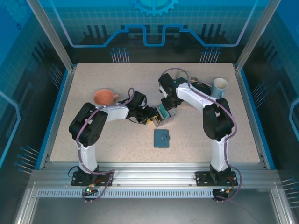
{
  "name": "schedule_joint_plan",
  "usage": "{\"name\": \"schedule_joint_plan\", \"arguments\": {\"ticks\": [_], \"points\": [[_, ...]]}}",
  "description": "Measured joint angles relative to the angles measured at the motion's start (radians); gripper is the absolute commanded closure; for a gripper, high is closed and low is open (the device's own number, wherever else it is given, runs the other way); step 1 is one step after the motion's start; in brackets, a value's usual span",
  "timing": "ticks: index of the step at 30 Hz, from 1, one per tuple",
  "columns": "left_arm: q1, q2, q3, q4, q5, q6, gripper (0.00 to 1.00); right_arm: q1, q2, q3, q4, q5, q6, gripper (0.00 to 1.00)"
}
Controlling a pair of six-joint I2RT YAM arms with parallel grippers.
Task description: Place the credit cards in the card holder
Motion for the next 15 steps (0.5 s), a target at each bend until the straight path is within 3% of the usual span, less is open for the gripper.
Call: {"name": "schedule_joint_plan", "arguments": {"ticks": [9, 15], "points": [[0.0, 0.0, 0.0, 0.0, 0.0, 0.0, 0.57, 0.0, -0.022, 0.0, -0.008, 0.026, 0.0, 0.58], [0.0, 0.0, 0.0, 0.001, 0.0, 0.0, 0.57, 0.006, -0.022, 0.0, -0.009, 0.029, -0.004, 0.67]]}}
